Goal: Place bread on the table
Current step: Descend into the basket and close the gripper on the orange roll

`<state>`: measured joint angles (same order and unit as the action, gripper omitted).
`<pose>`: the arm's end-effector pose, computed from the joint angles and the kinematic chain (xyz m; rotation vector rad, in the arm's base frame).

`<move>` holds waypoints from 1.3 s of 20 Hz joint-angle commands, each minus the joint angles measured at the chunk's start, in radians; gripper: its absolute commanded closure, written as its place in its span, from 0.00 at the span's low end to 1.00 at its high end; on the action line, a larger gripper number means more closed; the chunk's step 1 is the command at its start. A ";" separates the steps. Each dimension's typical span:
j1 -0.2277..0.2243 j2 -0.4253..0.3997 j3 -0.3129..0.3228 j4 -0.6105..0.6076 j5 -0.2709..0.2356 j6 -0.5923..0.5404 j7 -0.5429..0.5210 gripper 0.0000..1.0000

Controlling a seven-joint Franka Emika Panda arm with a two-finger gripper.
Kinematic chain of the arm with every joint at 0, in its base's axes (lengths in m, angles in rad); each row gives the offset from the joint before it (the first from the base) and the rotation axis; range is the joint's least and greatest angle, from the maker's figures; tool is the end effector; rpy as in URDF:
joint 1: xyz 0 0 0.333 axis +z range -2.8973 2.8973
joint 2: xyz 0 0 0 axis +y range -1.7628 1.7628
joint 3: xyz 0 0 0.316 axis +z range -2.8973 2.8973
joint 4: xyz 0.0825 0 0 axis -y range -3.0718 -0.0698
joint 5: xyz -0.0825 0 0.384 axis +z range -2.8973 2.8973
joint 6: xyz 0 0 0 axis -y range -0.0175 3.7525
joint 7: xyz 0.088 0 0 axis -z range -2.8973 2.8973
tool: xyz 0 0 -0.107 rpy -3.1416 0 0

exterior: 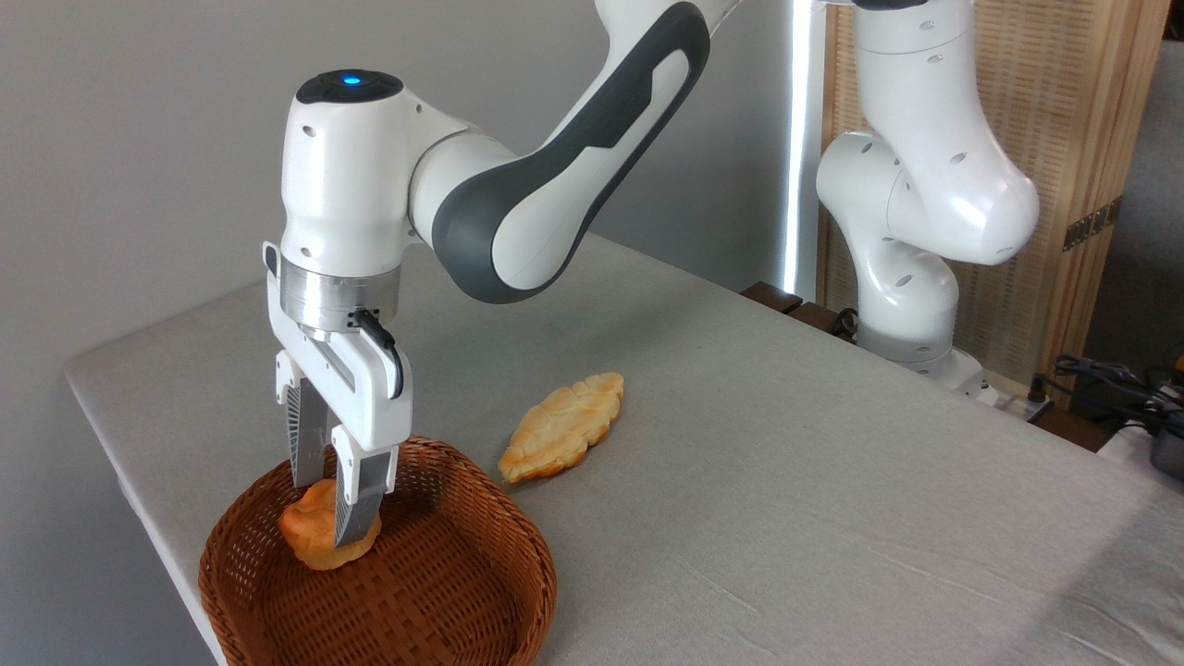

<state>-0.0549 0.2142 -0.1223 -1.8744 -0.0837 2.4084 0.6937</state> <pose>0.6300 -0.1089 0.4329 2.8417 -1.2195 0.5199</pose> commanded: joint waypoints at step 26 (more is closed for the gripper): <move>0.007 -0.016 0.010 0.012 -0.019 -0.006 0.058 0.63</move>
<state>-0.0533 0.2272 -0.1221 -1.8689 -0.0837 2.4081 0.7392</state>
